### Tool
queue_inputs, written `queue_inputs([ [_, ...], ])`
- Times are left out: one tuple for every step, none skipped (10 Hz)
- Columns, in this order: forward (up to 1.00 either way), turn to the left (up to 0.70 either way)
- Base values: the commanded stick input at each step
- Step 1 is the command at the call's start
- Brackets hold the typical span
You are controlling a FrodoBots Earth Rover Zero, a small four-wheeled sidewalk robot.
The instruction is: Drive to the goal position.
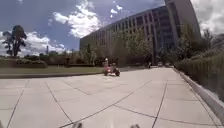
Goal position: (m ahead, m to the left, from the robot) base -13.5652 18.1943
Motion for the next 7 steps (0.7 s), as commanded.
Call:
queue_inputs([
  [0.07, 0.00],
  [0.07, 0.00],
  [0.07, 0.00],
  [0.07, 0.00],
  [0.07, 0.00],
  [0.07, 0.00],
  [0.07, 0.00],
])
